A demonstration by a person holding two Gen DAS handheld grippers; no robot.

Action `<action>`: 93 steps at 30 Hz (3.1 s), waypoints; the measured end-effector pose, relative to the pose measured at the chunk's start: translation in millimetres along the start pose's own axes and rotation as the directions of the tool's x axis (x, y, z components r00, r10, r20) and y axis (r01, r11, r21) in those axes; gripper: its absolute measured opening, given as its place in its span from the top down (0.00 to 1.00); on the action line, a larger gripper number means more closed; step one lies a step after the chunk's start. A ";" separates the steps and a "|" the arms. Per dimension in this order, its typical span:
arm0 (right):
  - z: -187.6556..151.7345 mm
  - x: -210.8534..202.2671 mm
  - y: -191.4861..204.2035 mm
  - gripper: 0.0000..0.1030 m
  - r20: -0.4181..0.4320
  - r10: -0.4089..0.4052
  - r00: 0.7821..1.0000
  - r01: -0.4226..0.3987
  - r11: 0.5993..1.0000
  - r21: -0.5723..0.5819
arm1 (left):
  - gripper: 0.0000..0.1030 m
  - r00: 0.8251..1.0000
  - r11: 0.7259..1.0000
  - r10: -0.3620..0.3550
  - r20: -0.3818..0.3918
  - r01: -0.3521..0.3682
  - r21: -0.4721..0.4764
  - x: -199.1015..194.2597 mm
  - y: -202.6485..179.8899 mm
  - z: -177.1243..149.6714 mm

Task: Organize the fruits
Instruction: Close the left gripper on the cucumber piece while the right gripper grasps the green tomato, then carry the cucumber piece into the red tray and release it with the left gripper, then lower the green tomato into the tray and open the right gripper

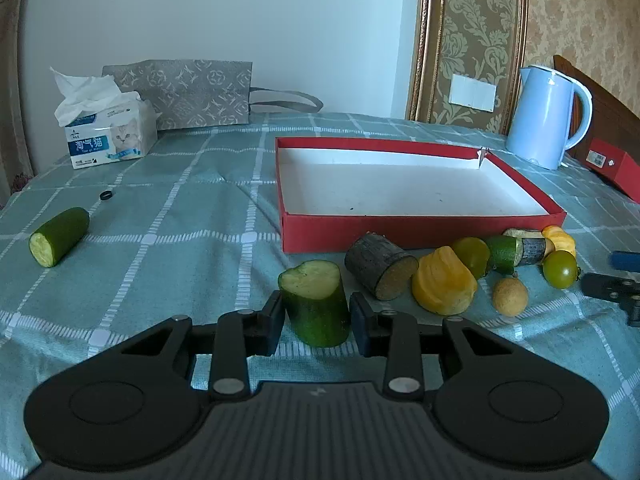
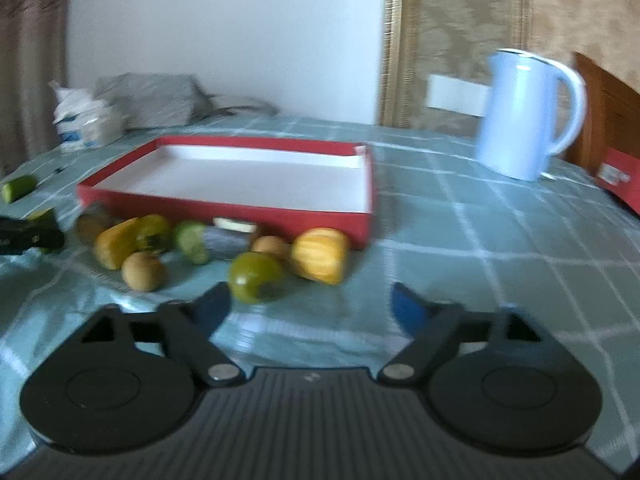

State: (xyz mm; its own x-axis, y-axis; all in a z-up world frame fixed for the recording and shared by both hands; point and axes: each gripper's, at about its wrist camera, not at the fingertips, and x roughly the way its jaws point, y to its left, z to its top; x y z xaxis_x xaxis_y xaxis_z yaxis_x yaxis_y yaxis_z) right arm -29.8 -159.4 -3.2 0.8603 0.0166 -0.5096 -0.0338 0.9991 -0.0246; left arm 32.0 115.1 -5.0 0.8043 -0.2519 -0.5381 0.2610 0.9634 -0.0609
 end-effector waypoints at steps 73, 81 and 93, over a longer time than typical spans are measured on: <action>15.3 19.1 -15.7 0.69 0.077 0.066 0.995 -0.074 0.992 0.101 | 0.20 0.984 0.978 0.073 0.163 -0.039 -0.207 11.1 -6.0 53.8; 13.5 17.8 -11.6 0.69 0.084 0.053 0.995 -0.060 0.995 0.086 | 0.20 0.996 0.983 0.033 0.077 -0.019 -0.181 -0.6 -3.9 24.5; 55.6 24.2 0.1 0.69 0.125 0.027 0.992 -0.024 0.999 -0.025 | 0.14 0.995 0.976 -0.104 0.005 0.103 -0.194 -4.4 8.2 -3.7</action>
State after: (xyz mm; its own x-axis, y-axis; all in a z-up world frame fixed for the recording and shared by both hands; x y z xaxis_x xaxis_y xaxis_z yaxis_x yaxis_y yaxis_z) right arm 19.4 -156.9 32.2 0.9160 0.0487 -0.3982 -0.0678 0.9971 -0.0340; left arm 28.7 124.5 -6.2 0.7755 -0.3510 -0.5248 0.2336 0.9317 -0.2780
